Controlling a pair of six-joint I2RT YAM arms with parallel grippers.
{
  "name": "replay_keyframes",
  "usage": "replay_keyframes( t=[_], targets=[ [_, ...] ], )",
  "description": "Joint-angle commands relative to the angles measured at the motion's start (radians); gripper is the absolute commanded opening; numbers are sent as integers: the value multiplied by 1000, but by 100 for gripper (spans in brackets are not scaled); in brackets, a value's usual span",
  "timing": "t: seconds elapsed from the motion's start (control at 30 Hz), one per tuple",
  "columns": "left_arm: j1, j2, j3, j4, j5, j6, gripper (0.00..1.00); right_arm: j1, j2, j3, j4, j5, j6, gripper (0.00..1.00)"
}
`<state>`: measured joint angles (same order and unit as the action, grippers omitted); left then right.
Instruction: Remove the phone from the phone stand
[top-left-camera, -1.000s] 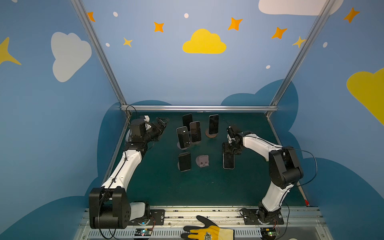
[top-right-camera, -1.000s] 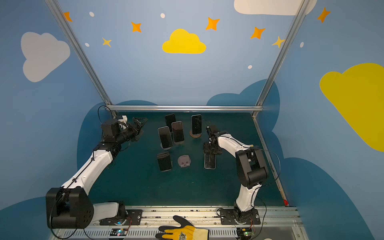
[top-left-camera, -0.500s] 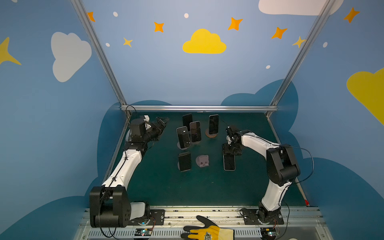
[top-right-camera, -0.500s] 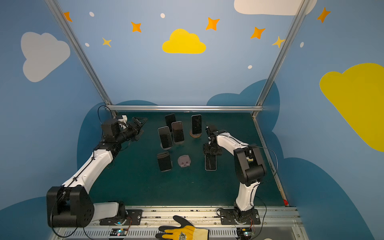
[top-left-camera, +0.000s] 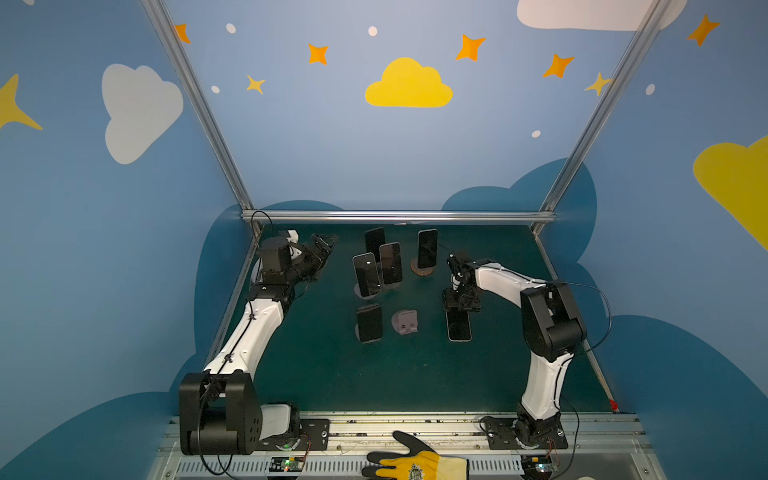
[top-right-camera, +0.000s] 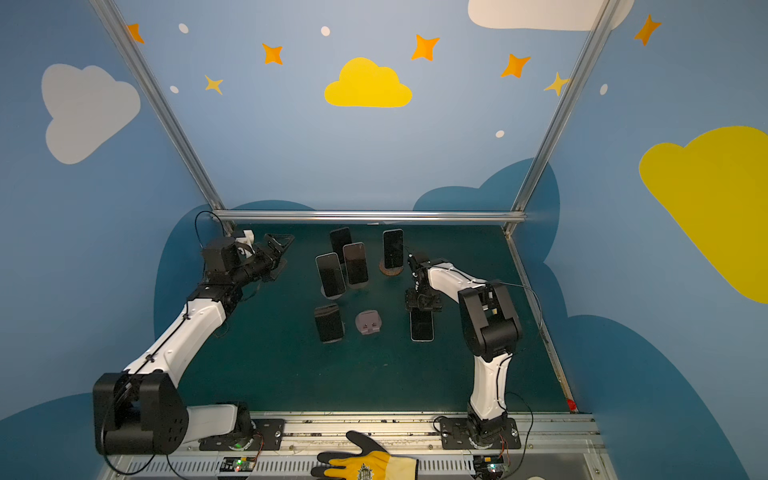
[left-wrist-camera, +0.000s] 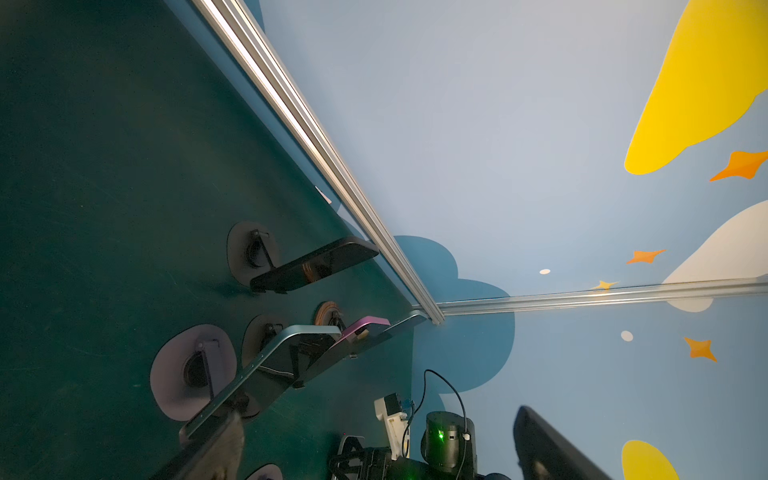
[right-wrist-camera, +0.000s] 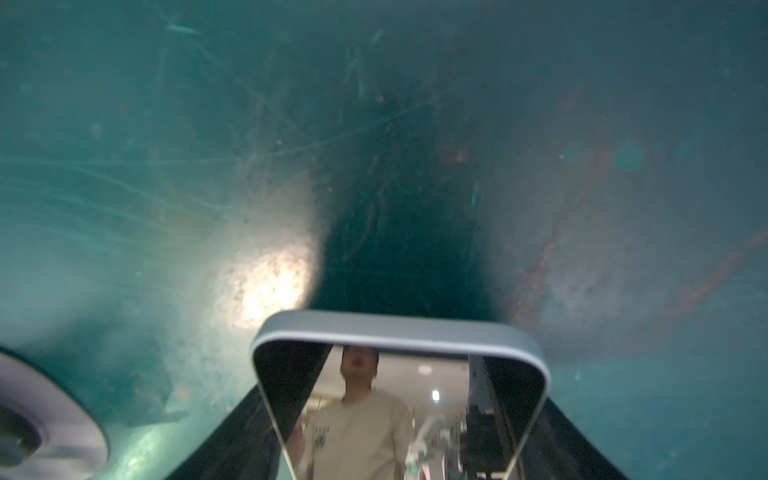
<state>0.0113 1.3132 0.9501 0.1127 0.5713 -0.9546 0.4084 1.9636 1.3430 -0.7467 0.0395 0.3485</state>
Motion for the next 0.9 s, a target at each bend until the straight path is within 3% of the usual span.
replay_keyframes(
  t=[0.0, 0.87],
  targets=[
    [3, 1, 10, 13, 7, 14, 100, 4, 28, 16, -4, 32, 17, 72],
    [19, 20, 13, 25, 28, -8, 100, 3, 35, 74, -48, 41, 15, 81]
  ],
)
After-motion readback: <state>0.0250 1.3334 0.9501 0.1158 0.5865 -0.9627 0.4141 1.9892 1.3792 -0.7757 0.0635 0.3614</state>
